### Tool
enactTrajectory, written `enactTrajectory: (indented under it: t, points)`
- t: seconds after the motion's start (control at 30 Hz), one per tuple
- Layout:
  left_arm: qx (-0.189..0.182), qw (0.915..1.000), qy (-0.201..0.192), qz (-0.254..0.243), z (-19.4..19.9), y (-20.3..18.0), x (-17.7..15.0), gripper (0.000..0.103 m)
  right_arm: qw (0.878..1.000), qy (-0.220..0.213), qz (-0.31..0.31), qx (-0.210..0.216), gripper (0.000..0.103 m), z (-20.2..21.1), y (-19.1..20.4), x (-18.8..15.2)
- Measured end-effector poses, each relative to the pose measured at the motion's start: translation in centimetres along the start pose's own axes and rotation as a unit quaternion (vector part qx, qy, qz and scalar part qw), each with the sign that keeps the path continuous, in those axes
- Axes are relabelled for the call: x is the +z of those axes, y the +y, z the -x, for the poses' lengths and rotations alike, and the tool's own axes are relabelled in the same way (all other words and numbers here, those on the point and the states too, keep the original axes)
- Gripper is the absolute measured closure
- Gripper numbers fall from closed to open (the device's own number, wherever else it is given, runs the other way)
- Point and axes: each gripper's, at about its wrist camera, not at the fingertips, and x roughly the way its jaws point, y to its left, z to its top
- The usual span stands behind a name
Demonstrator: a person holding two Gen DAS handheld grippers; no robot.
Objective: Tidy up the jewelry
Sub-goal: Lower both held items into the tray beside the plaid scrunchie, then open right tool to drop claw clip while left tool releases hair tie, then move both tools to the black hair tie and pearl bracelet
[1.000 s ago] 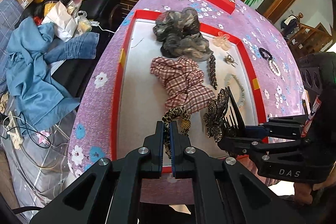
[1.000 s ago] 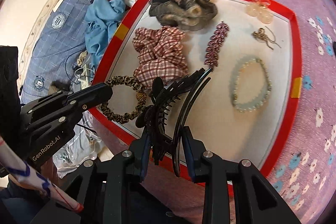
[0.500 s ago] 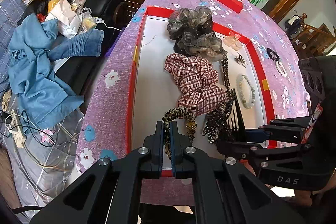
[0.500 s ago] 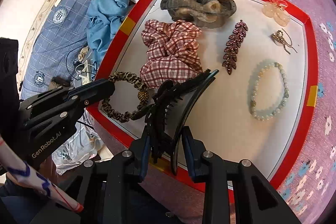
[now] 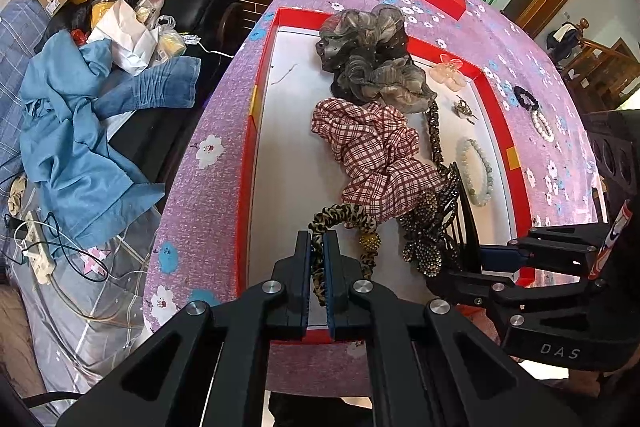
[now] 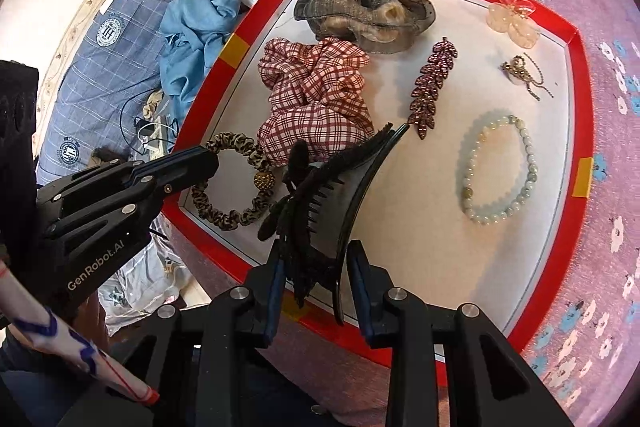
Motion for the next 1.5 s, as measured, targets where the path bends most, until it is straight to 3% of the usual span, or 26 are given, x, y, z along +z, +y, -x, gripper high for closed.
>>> enactTrajectory:
  t: [0.23,0.73,0.8,1.03,1.27,1.4,1.5]
  points:
    - [0.002,1.0000,-0.003,0.000,0.3,-0.4,-0.1,0.097,1.000,-0.014,0.002,-0.005,0.061,1.3,-0.6,-0.6]
    - [0.017,0.9998,-0.014,-0.005,1.0,-2.1,0.1,0.087,0.999,-0.047,-0.009,-0.007,0.060,3.7,-1.8,-1.7]
    - [0.022,0.9996,-0.019,-0.008,1.3,-2.4,0.3,0.082,0.999,-0.053,-0.010,-0.007,0.060,4.1,-2.0,-1.9]
    - [0.028,0.9979,-0.048,-0.033,3.4,-4.1,1.7,0.081,0.996,-0.085,-0.023,-0.004,0.061,6.3,-3.5,-2.5]
    - [0.005,0.9950,-0.059,-0.080,4.4,-8.4,4.3,0.081,0.986,-0.133,-0.099,0.024,0.061,10.8,-9.6,-4.1]
    - [-0.024,0.9916,-0.043,-0.119,3.4,-12.8,6.4,0.081,0.972,-0.160,-0.171,-0.008,0.061,13.6,-15.9,-5.5]
    - [-0.047,0.9869,-0.027,-0.152,2.2,-16.4,7.8,0.081,0.955,-0.168,-0.239,-0.041,0.062,15.4,-20.9,-6.2]
